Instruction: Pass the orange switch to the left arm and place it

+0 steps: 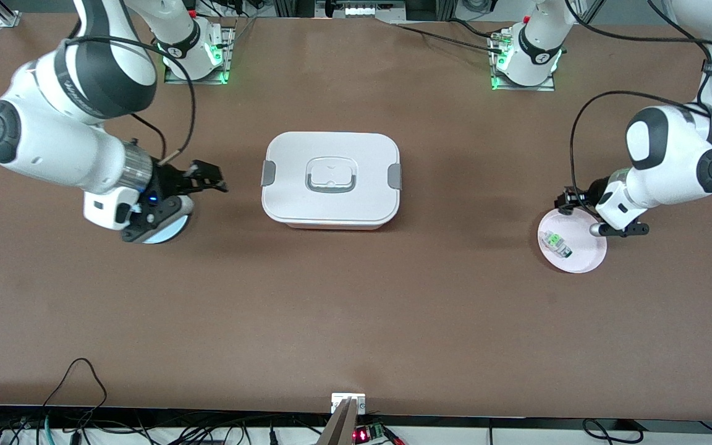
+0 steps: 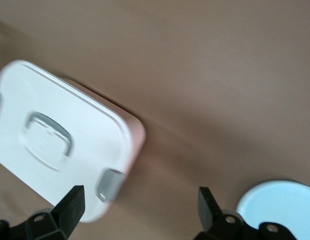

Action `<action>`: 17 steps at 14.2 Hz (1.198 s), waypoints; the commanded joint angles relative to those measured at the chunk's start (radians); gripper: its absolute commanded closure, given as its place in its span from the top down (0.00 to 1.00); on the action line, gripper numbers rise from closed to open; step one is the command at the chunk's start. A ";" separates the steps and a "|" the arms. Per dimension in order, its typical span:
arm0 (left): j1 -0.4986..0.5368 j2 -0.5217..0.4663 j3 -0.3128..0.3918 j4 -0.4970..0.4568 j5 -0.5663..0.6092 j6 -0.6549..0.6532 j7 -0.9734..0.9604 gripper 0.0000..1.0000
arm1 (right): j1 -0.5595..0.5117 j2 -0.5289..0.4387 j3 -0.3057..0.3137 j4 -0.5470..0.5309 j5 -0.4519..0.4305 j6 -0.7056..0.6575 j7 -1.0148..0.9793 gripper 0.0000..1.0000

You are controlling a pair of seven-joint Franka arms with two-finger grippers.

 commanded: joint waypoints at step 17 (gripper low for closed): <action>0.002 0.148 0.073 0.059 0.219 0.343 0.013 1.00 | -0.287 -0.219 0.109 -0.006 -0.276 -0.256 0.259 1.00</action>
